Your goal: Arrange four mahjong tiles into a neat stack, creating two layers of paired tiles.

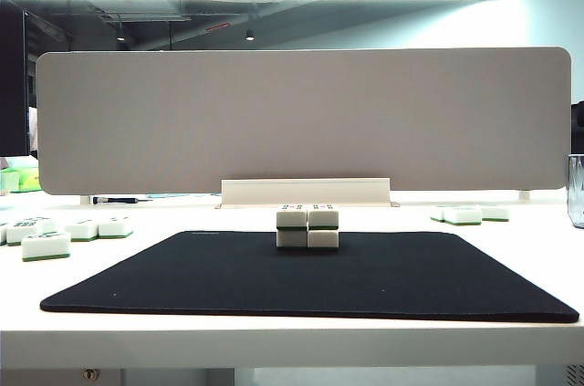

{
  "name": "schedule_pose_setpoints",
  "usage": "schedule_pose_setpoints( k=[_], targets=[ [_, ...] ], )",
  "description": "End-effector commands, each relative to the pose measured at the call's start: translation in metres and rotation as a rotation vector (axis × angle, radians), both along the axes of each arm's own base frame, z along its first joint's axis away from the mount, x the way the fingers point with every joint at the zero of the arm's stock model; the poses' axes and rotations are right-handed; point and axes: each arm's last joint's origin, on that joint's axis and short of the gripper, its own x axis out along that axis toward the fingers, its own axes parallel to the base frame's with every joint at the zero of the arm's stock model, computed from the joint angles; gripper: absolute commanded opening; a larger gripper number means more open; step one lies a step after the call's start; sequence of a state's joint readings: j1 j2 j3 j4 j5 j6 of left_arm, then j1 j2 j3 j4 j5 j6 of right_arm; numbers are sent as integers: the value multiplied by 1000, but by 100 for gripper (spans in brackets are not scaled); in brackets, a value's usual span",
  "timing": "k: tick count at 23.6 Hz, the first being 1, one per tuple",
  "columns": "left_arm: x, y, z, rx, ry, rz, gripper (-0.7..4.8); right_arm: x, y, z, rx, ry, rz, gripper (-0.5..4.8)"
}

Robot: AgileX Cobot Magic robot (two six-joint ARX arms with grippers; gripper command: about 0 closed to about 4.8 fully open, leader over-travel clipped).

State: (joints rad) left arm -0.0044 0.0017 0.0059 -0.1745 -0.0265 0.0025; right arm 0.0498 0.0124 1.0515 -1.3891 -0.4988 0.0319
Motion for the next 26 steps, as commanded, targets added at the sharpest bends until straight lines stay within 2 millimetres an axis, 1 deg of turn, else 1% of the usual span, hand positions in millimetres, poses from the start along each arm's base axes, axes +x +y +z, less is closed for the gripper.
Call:
schedule_pose_setpoints(
  k=[1, 3, 5, 6, 7, 8, 9, 11, 13, 18, 22, 26],
  targets=[
    [0, 0, -1, -3, 12, -5, 111, 9, 0, 8, -97, -203, -8, -1],
    [0, 0, -1, -3, 11, -5, 111, 20, 0, 11, -90, -268, -14, -1],
    [0, 0, -1, -3, 12, -5, 111, 47, 2, 10, -48, -358, -26, -1],
    [0, 0, -1, -3, 11, -5, 111, 63, 2, 5, -20, -390, -32, -1],
    [0, 0, -1, -3, 12, -5, 111, 71, 3, 2, -9, -404, -34, -1],
    [0, 0, -1, -3, 11, -5, 111, 89, 4, -7, 22, -432, -40, -1],
    [0, 0, -1, -3, 12, -5, 111, 99, 4, -12, 37, -448, -42, -1],
    [0, 0, -1, -3, 11, -5, 111, 124, 5, -35, 65, -477, -52, -1],
    [0, 0, -1, -3, 11, -5, 111, 139, 4, -52, 100, -458, -120, -1],
    [0, 0, -1, -3, 12, -5, 111, 161, 0, -87, 172, -403, -315, -1],
    [0, 0, -1, -3, 11, -5, 111, 174, -4, -123, 146, -311, -463, -1],
    [0, 0, -1, -3, 11, -5, 111, 178, -5, -139, 128, -272, -508, -1]
  ],
)
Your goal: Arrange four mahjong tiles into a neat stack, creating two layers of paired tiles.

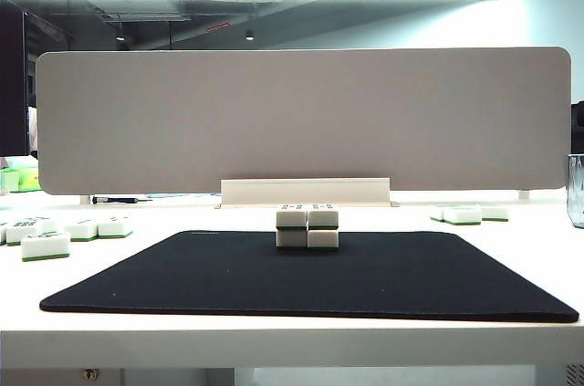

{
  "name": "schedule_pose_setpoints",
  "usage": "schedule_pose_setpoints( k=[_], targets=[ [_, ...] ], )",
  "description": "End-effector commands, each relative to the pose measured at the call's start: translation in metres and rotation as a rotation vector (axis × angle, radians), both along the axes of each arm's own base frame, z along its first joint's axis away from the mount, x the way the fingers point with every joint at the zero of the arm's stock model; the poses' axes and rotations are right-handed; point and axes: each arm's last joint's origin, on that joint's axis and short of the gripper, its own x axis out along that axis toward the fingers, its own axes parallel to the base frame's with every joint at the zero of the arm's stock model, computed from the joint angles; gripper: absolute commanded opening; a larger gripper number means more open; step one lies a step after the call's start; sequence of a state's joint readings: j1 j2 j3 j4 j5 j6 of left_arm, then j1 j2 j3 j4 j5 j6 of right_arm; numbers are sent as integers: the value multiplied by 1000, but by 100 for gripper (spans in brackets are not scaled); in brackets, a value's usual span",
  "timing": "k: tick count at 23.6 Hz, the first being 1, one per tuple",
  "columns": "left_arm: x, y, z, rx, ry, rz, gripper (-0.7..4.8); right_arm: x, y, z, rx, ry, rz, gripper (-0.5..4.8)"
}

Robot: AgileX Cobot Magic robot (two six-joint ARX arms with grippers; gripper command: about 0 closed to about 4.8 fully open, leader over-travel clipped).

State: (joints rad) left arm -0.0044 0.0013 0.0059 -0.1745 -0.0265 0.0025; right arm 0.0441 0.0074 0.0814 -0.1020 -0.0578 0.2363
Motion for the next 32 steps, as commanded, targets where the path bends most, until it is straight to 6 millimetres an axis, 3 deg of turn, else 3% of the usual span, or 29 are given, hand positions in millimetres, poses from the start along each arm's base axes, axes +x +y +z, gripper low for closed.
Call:
schedule_pose_setpoints(
  k=[1, 8, 32],
  targets=[
    [0, 0, -1, -4, 12, -5, 111, 2, -1, -9, 2, -2, -37, -1],
    [0, 0, -1, -3, 12, -5, 111, 3, -3, -33, -19, 152, -96, -1],
    [0, 0, -1, -3, 12, -5, 111, 3, -3, -33, -37, 145, -97, -1]
  ],
)
